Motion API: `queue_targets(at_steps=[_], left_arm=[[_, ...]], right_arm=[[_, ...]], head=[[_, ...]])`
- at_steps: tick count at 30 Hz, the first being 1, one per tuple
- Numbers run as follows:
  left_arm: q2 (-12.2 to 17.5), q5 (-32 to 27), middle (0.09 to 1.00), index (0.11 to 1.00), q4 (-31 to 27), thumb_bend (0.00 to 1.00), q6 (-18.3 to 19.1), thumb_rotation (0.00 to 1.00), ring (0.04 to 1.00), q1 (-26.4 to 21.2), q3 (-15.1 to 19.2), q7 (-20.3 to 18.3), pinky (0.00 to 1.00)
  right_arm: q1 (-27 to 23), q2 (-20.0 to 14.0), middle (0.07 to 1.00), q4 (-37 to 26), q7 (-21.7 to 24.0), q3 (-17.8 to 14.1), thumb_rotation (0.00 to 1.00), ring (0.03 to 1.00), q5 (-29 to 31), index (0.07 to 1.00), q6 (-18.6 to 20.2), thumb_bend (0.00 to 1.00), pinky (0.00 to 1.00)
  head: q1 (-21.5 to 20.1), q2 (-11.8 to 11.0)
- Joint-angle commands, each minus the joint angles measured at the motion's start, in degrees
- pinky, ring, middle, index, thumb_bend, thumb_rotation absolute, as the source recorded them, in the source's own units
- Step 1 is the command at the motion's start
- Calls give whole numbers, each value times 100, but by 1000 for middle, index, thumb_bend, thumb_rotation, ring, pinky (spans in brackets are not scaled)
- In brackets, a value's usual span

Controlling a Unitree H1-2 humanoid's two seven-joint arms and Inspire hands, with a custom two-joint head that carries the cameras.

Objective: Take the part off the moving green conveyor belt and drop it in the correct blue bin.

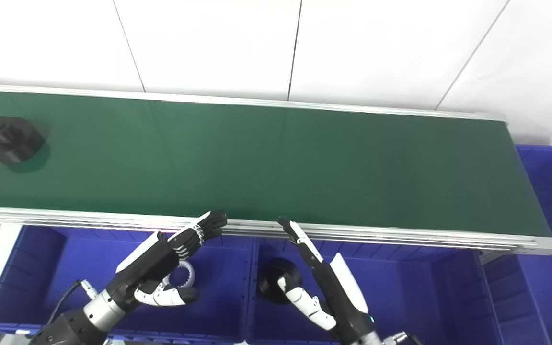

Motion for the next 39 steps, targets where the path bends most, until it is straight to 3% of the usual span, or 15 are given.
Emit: queue_targets(at_steps=[1,17,20,21,23,24,25,27,33,39], left_arm=[[47,-53,982,968,-184,447,-90,530,987,-11,11,57,965],[89,-78,977,966,-200,436,-67,512,982,-49,5,52,957],[23,27,979,966,25,450,-207,525,981,-85,15,41,955],[-35,139,979,966,157,451,-240,534,980,-84,22,45,953],[-138,294,976,963,388,464,-257,534,965,-82,41,31,936],[-178,336,972,959,477,462,-258,511,953,-84,54,13,916],[-207,444,971,958,618,461,-258,507,950,-115,54,45,913],[-237,628,944,927,786,500,-258,496,920,-178,59,140,869],[-231,778,922,895,709,499,-258,442,896,-255,76,292,829],[-176,782,925,901,609,496,-258,426,899,-199,14,349,828]], right_arm=[[9,31,976,-229,-5,-15,954,963,88,963,27,450,927],[-27,53,977,-172,-6,-15,960,956,76,965,-26,458,914],[-49,52,973,58,-58,-28,962,956,66,965,-185,460,917],[-54,21,973,243,-85,-32,963,955,75,965,-346,461,918],[-68,-26,975,594,-151,-38,972,965,69,969,-669,448,932],[-78,-38,975,740,-186,-40,974,966,56,968,-810,439,932],[-119,-51,975,982,-291,-16,974,966,31,968,-991,437,932],[-194,-53,971,1291,-466,34,931,956,-16,951,-1165,438,901],[-315,-24,956,1389,-661,112,886,931,-96,925,-1191,441,842],[-261,-126,956,1281,-686,193,843,938,-24,930,-1191,421,857]], head=[[7,2],[36,10],[500,-463],[766,-931],[921,-1385],[939,-1484],[1048,-1974],[1072,-2200],[1012,-2210],[965,-2005]])
